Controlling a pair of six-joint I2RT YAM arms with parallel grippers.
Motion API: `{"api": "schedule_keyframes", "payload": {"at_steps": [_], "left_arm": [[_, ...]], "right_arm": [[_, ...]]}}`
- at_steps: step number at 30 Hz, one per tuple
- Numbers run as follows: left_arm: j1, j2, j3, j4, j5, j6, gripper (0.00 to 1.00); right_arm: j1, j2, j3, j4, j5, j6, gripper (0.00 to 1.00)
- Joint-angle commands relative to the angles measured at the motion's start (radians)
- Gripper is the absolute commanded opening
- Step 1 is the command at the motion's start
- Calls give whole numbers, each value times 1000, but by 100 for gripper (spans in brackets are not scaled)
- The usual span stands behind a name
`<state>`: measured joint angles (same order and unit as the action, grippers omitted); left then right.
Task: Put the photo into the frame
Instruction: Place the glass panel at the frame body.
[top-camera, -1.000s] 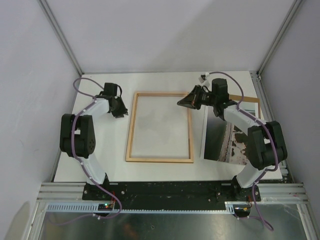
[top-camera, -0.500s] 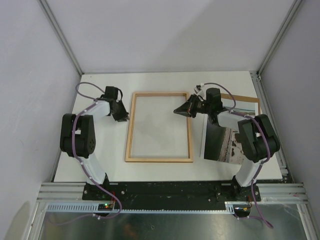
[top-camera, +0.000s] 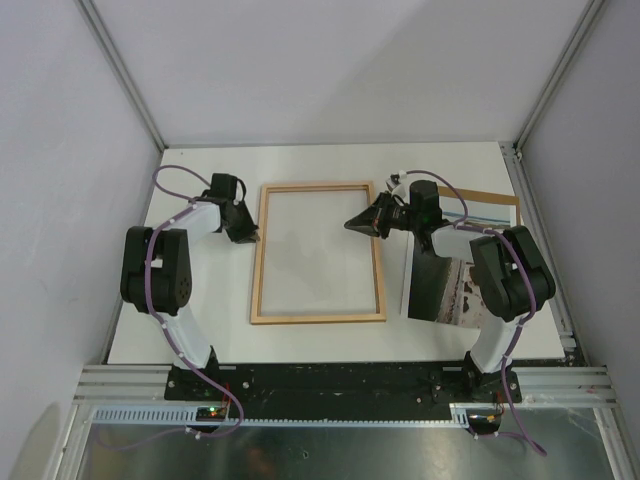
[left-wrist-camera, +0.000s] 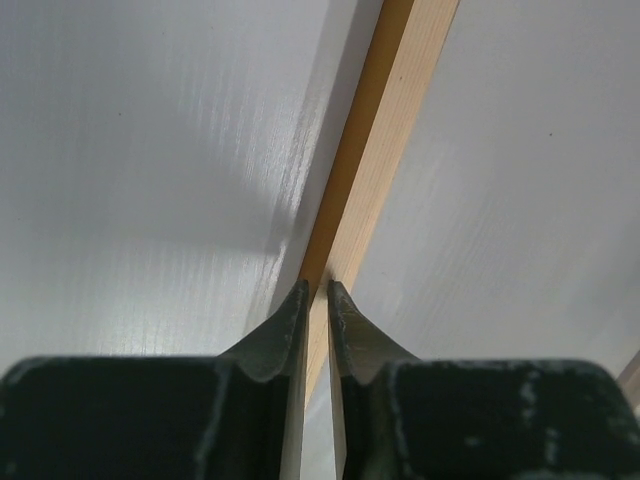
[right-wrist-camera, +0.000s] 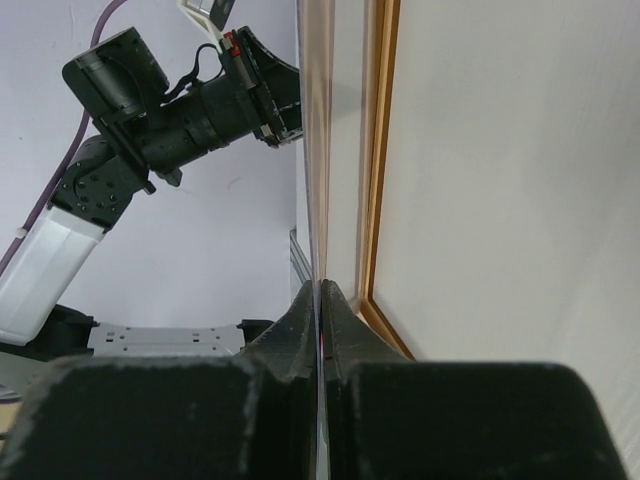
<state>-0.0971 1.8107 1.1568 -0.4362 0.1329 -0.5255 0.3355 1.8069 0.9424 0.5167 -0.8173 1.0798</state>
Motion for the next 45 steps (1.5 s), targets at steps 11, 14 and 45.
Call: {"api": "schedule_keyframes", "payload": {"at_steps": [11, 14, 45], "left_arm": [[-19, 2, -31, 20, 0, -20, 11], [-19, 7, -36, 18, -3, -25, 11], [-25, -56, -128, 23, 21, -115, 0]], "right_arm": [[23, -72, -10, -53, 48, -74, 0], [23, -85, -18, -57, 54, -75, 0], [25, -117, -47, 33, 43, -21, 0]]}}
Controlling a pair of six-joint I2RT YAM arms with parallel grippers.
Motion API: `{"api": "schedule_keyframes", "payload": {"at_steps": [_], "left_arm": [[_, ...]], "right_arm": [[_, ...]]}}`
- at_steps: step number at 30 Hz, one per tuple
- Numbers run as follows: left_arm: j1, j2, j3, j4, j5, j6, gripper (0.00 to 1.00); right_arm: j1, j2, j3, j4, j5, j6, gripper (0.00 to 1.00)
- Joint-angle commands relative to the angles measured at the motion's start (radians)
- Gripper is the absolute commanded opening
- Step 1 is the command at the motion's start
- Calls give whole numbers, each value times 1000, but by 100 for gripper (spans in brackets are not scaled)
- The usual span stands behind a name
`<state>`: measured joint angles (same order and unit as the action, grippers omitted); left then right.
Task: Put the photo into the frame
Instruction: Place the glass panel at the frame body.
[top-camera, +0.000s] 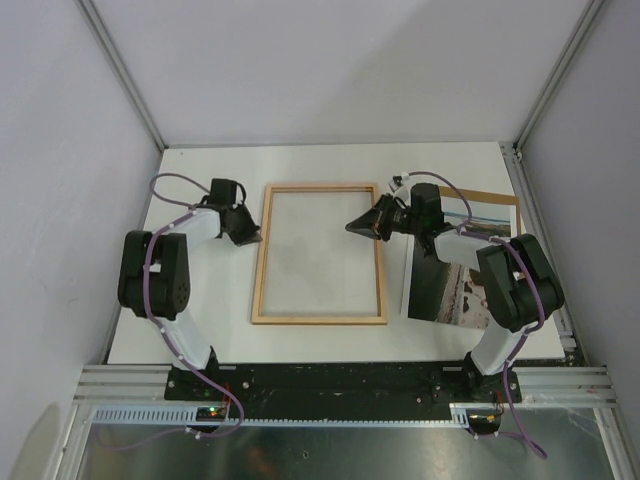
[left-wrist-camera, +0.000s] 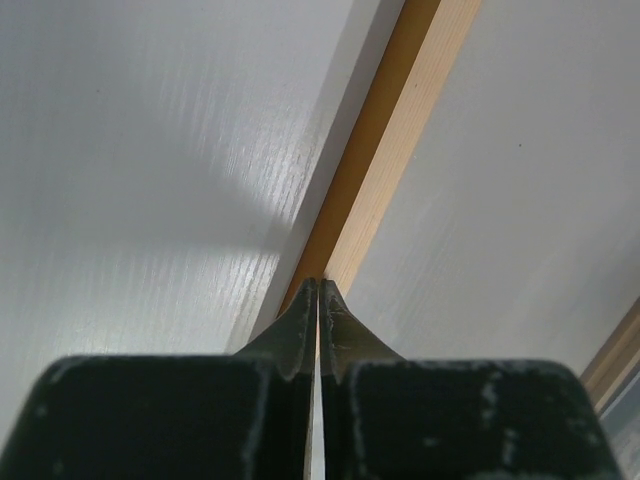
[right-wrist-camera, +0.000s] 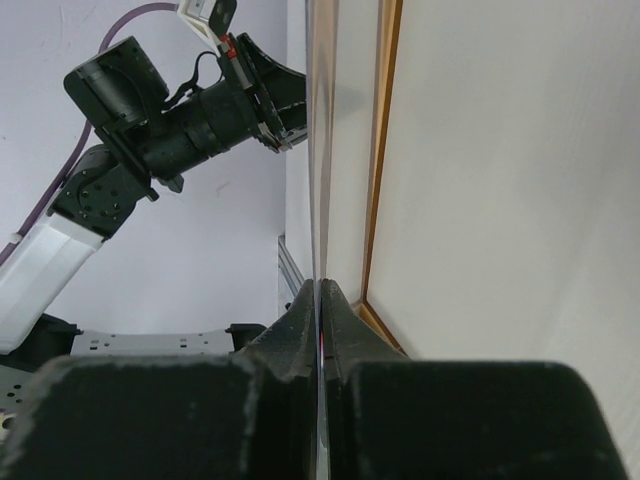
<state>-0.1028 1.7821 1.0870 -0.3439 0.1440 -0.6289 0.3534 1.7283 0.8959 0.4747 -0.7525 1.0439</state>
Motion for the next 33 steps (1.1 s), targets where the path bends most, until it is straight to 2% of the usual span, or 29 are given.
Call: {"api": "schedule_keyframes", "payload": {"at_steps": [1, 5, 15, 33], "left_arm": [[-21, -35, -70, -68, 11, -13, 0], [-24, -77, -115, -62, 20, -14, 0], [-24, -131, -146, -60, 35, 12, 8], [-24, -107, -137, -59, 23, 17, 6]], "right_arm": [[6, -36, 0, 79, -24, 16, 0], [3, -23, 0, 109, -38, 28, 0], [2, -19, 0, 132, -45, 49, 0], [6, -77, -1, 61, -39, 31, 0]]}}
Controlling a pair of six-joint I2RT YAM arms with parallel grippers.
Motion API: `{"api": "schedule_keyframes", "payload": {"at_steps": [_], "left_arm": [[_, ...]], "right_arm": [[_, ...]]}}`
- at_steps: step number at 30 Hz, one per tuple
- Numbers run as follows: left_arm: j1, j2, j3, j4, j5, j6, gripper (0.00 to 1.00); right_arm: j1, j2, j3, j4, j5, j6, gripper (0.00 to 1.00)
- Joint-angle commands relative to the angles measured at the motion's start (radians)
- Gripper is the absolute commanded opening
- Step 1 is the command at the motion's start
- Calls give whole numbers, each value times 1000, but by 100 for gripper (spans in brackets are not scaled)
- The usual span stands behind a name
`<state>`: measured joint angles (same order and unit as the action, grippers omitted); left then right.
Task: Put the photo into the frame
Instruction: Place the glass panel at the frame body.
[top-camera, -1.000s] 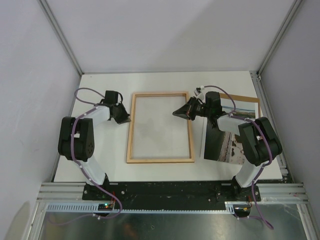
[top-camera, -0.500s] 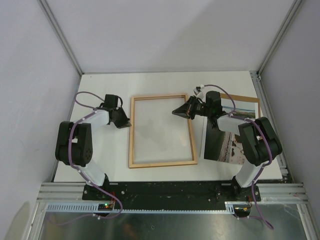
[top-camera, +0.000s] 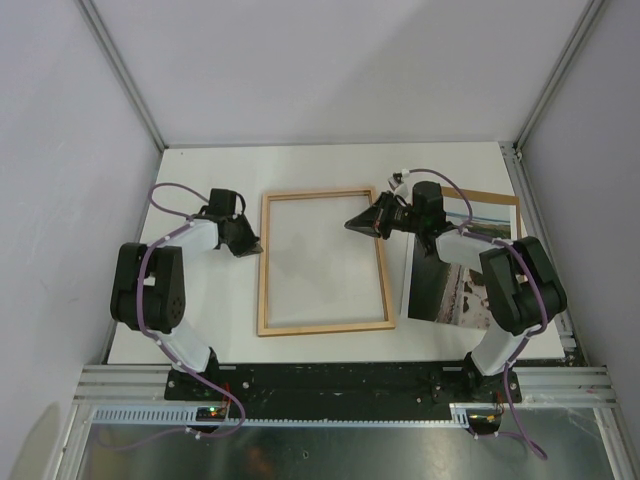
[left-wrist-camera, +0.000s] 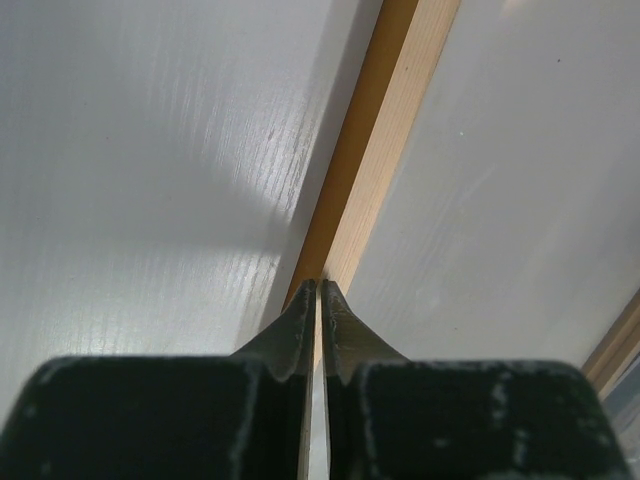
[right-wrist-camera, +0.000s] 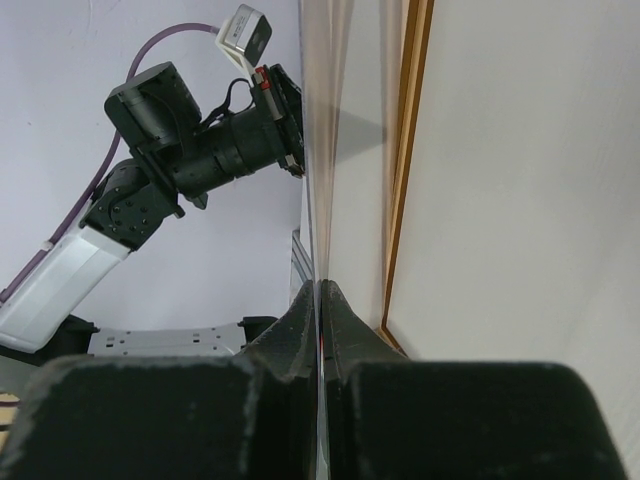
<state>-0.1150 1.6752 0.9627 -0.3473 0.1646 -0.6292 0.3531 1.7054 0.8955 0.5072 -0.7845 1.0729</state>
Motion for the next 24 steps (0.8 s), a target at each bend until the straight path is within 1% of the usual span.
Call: {"api": "schedule_keyframes", "payload": {"at_steps": [1, 11, 24], "left_arm": [[-11, 2, -12, -55, 1, 18, 6], [-11, 6, -13, -55, -2, 23, 5], [-12, 14, -11, -51, 0, 25, 4]], "right_arm": [[6, -58, 0, 26, -6, 1, 0], [18, -78, -3, -25, 5, -30, 0], [28, -89, -44, -37, 32, -64, 0]]}}
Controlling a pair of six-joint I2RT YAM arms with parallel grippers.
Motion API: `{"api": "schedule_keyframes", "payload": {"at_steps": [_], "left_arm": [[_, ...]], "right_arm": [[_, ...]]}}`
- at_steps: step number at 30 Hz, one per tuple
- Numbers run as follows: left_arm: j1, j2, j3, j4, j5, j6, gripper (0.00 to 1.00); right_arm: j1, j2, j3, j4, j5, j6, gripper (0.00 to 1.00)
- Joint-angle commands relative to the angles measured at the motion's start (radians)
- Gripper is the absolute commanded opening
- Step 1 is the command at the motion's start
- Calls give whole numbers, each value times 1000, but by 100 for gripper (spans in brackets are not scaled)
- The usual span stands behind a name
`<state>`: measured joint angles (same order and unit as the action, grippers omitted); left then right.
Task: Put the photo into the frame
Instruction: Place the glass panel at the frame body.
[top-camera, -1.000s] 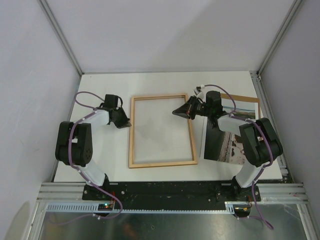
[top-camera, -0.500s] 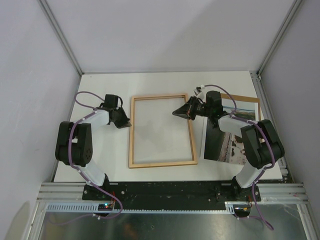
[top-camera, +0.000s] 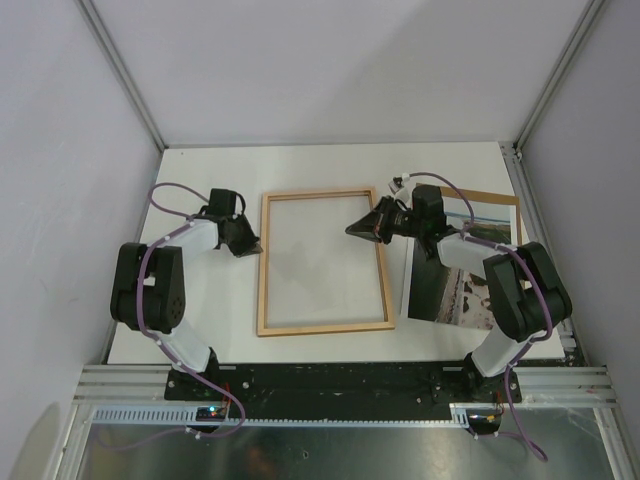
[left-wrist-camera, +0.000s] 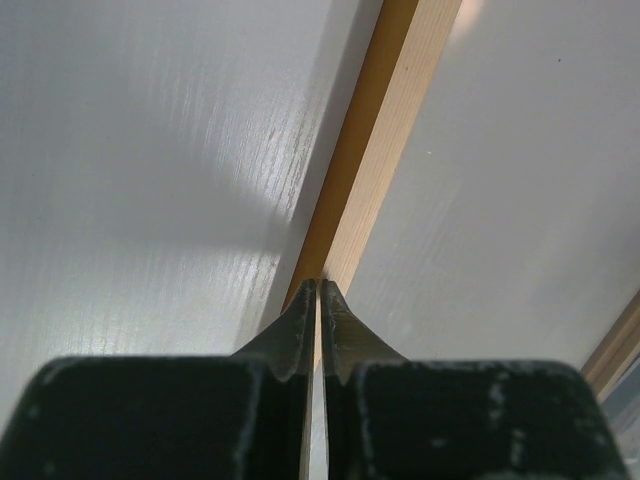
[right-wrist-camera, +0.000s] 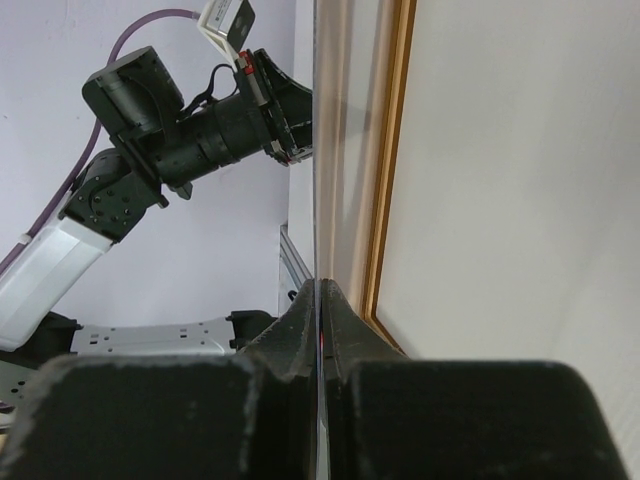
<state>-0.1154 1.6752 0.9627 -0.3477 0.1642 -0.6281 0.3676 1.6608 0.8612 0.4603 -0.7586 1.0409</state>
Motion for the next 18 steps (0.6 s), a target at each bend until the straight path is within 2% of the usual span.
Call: {"api": "schedule_keyframes", "payload": {"at_steps": [1, 18], "left_arm": [[-11, 15, -11, -50, 1, 24, 4], [-11, 21, -13, -48, 1, 26, 4]], "right_arm": [[15, -45, -10, 8, 6, -35, 0], [21, -18, -35, 4, 13, -86, 0]]}}
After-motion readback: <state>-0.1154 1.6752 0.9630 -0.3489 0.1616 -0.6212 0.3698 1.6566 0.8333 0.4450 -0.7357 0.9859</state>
